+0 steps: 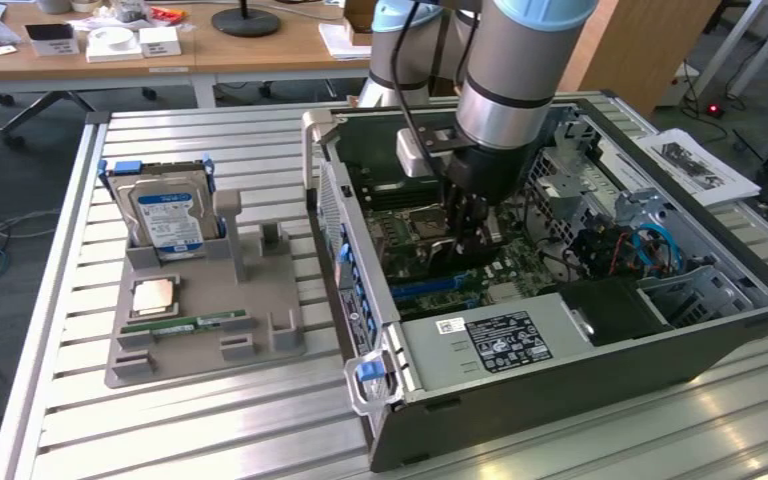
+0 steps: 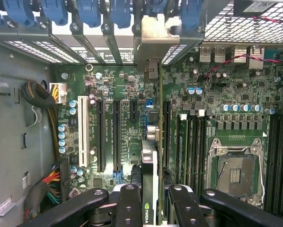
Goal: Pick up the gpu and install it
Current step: 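Insert the gpu into the slot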
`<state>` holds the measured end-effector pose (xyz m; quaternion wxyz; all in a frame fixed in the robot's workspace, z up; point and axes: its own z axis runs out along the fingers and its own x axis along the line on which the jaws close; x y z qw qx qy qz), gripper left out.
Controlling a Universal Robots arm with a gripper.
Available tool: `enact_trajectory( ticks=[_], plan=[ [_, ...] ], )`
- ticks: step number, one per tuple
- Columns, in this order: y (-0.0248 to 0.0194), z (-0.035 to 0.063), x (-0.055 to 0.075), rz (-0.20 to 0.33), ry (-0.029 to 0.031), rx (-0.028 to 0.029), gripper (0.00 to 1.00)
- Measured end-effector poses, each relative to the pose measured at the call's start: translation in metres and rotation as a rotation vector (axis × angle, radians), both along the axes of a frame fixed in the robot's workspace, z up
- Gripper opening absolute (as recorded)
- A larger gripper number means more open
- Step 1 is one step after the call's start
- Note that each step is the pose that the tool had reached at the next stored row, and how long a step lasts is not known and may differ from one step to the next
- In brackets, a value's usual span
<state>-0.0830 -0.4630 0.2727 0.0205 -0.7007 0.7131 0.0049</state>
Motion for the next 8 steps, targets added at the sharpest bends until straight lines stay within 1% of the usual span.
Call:
enact_trajectory(
  ticks=[8],
  plan=[
    [-0.0003,-0.0001,-0.0034,0.000,0.0000,0.0000,0.27]
  ],
)
